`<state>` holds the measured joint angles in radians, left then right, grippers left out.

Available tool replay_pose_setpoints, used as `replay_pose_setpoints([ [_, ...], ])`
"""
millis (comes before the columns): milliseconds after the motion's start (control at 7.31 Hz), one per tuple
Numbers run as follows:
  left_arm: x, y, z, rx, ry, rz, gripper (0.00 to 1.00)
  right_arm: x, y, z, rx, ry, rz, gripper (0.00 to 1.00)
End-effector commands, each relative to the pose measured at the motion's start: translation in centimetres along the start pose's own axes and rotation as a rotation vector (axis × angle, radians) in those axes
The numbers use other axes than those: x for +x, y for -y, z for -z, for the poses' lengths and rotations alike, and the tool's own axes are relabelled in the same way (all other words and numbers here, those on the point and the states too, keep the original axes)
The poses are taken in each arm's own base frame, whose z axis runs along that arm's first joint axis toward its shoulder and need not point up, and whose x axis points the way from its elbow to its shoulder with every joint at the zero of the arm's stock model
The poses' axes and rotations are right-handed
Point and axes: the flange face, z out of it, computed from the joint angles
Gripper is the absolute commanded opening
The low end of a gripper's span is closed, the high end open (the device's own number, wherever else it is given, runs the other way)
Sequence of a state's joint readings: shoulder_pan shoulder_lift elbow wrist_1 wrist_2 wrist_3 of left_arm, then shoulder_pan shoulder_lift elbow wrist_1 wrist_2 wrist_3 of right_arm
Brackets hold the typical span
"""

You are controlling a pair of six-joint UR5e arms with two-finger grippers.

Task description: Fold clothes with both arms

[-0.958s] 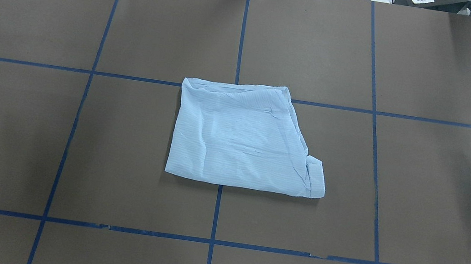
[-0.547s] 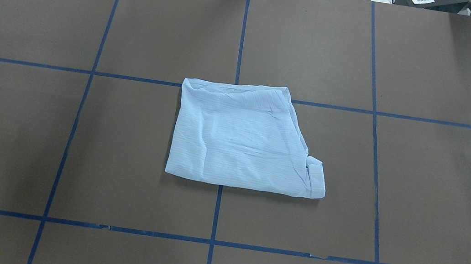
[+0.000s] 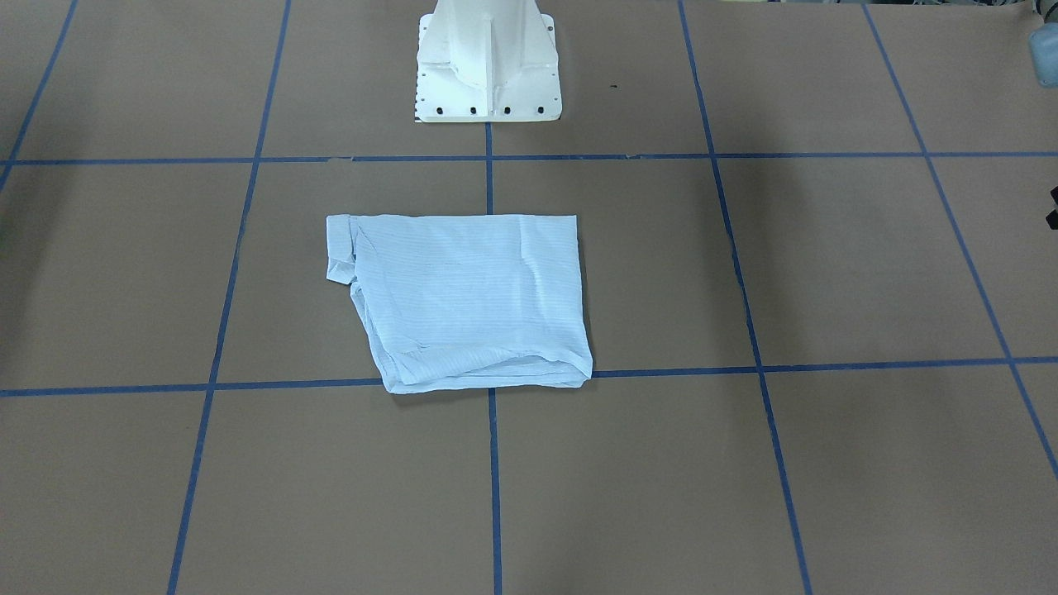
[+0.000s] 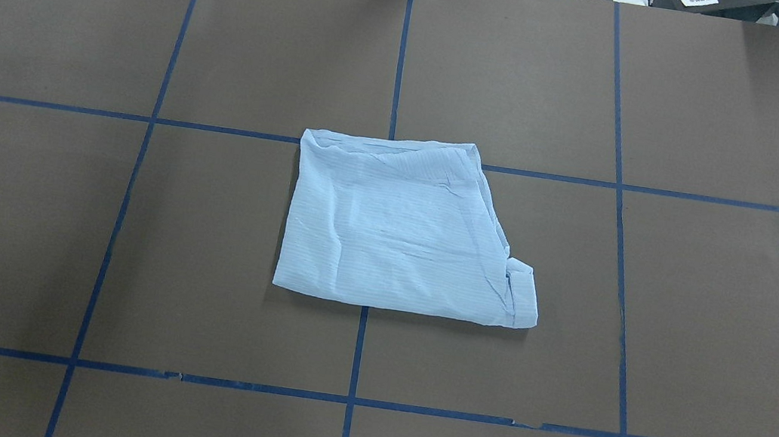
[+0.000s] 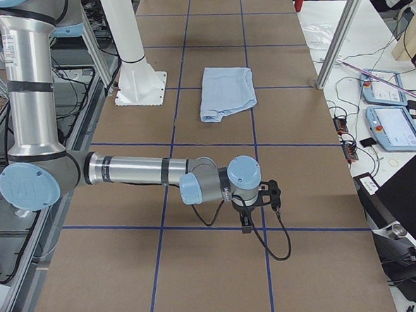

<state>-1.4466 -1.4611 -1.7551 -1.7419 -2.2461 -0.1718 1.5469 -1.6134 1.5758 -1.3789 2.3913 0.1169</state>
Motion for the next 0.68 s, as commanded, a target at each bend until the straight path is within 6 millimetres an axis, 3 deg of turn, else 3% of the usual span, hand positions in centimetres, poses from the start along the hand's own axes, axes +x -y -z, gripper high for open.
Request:
replay_pose_setpoints([
  [0, -3.5, -0.8, 0.9, -0.025, 0.015, -0.048, 1.0, -1.9, -0.6, 2.9, -0.035, -0.001, -0.065, 1.0],
  [137, -4.5, -1.0, 0.7, -0.031, 0.016, -0.045, 1.0, -2.6, -1.0, 3.7, -0.054, -0.005, -0.095, 1.0],
  [547, -4.5, -1.0, 0.7, -0.03, 0.013, -0.045, 1.0, -1.7, -2.3, 3.5, -0.061, -0.01, -0.122, 1.0],
])
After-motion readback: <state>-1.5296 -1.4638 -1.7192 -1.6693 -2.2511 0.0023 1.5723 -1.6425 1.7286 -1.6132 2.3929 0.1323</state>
